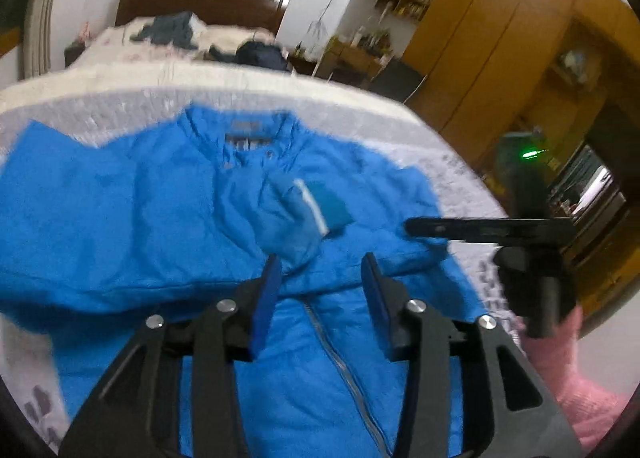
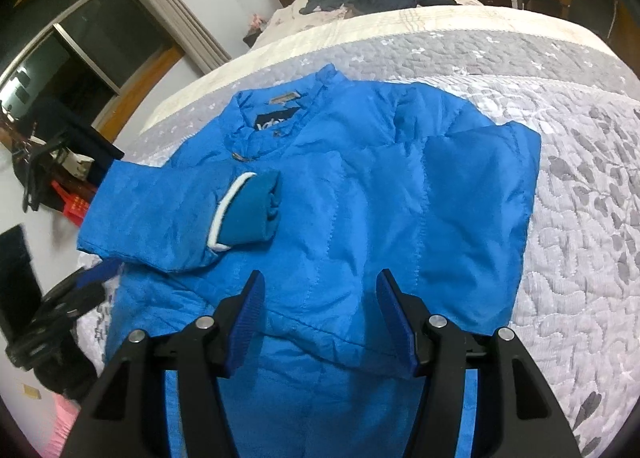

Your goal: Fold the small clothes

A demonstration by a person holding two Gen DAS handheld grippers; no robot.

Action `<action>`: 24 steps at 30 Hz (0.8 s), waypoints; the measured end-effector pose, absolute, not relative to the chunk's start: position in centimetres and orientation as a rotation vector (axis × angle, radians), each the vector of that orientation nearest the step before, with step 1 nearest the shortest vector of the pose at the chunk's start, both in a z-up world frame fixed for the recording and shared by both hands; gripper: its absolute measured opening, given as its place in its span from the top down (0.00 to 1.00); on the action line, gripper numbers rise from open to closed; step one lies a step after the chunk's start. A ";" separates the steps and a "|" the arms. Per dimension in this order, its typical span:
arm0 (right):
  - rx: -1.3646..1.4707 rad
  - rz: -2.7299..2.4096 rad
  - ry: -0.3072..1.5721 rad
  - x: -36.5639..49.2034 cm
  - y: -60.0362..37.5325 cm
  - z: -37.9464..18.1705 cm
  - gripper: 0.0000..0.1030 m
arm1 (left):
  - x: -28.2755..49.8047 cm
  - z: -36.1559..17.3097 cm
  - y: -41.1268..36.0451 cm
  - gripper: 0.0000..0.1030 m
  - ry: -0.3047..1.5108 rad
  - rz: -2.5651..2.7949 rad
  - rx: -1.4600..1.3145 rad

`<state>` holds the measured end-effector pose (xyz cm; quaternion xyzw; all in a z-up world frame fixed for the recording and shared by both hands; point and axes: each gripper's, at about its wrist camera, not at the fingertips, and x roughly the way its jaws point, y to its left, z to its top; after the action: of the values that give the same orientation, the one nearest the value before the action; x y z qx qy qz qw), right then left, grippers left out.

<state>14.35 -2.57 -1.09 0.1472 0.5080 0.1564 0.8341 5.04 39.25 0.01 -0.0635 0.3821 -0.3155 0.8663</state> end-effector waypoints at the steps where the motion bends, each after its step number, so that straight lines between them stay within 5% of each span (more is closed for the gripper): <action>1: 0.324 0.347 1.077 14.4 -2.5 -1.0 0.43 | 4.1 1.1 40.0 0.50 0.761 -0.630 -0.114; 7: 0.357 0.436 1.116 15.6 -0.6 -0.5 0.42 | 4.0 4.2 45.4 0.38 0.665 -0.361 -0.058; 17: 0.400 0.446 1.245 21.9 2.9 -3.5 0.43 | 10.4 -1.2 49.3 0.38 0.824 -0.181 -0.105; 21: 0.430 0.484 1.253 23.0 3.9 -4.6 0.60 | 10.9 -2.6 49.7 0.38 0.844 -0.186 -0.117; 24: 0.426 0.514 1.232 23.1 4.5 -4.7 0.81 | 10.4 -2.5 50.1 0.38 0.836 -0.194 -0.135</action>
<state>23.06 4.50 -4.66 0.1961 0.5668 0.2366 0.7644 10.43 50.12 -2.53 -0.0655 0.4051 -0.0940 0.9071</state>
